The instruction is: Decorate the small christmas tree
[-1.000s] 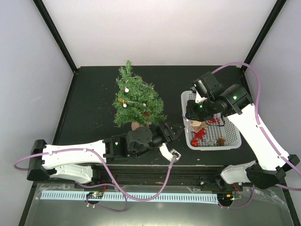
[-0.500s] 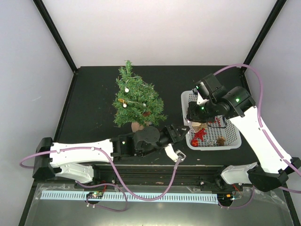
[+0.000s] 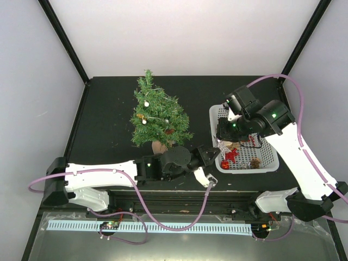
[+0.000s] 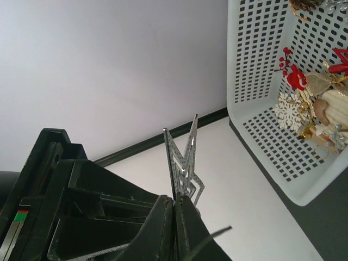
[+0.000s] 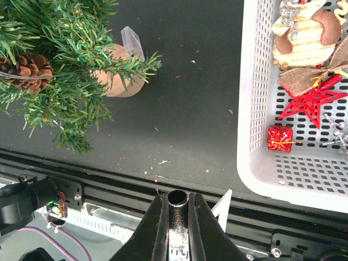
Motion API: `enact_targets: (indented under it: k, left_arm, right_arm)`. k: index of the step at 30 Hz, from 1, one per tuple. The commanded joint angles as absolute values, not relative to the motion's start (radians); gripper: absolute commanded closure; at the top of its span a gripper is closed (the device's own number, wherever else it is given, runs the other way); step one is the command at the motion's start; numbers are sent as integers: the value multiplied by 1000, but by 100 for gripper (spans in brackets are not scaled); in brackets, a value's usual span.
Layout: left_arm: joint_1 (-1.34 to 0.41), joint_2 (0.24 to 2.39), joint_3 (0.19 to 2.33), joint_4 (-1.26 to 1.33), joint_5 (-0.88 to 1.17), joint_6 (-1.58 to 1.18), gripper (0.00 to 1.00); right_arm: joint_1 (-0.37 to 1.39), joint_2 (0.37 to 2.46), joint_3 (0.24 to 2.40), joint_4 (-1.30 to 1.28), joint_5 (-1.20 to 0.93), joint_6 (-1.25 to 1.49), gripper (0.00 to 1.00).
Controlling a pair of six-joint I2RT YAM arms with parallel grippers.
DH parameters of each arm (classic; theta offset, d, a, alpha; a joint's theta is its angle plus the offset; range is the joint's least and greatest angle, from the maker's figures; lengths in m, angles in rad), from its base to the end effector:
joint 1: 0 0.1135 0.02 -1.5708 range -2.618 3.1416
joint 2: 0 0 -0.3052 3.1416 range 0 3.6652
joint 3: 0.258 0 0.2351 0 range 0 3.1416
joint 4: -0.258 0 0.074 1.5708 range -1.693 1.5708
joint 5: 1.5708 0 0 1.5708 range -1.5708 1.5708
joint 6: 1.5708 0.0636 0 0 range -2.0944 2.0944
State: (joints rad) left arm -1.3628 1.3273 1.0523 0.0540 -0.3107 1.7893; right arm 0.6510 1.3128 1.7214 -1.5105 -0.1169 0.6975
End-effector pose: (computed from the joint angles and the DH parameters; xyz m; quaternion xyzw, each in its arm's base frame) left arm 0.0836 -0.3020 0.3762 0.7719 0.0926 0.2487 0.5777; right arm 0.1458 0.1204 0.4316 0.0090 0.9710 0.1892 0.1457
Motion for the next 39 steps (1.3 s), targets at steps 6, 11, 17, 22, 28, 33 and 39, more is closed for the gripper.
enact_targets:
  k: [6, 11, 17, 22, 28, 33, 39]
  left_arm:
    - [-1355, 1345, 1129, 107, -326, 1792, 98]
    - [-1358, 1340, 1123, 95, -345, 1769, 99]
    - [-1358, 1339, 1170, 22, -369, 1669, 98]
    - [-1353, 1365, 1324, -149, -391, 1492, 99]
    - [-1337, 1427, 1606, -518, -371, 1258, 99]
    - [-1303, 1470, 1806, -726, -344, 1138, 99]
    - [-1208, 1607, 2264, -1066, -271, 966, 98]
  right_arm:
    - [657, 1288, 1735, -1517, -104, 699, 68]
    - [658, 1282, 1743, -1517, -73, 704, 54]
    - [630, 1261, 1789, -1519, 27, 730, 40]
    - [476, 1233, 1829, -1519, 42, 738, 38]
    - [343, 1220, 1853, -1518, 35, 706, 38]
    - [299, 1216, 1863, -1517, 48, 701, 38]
    - [296, 1214, 1819, -1501, 38, 692, 38]
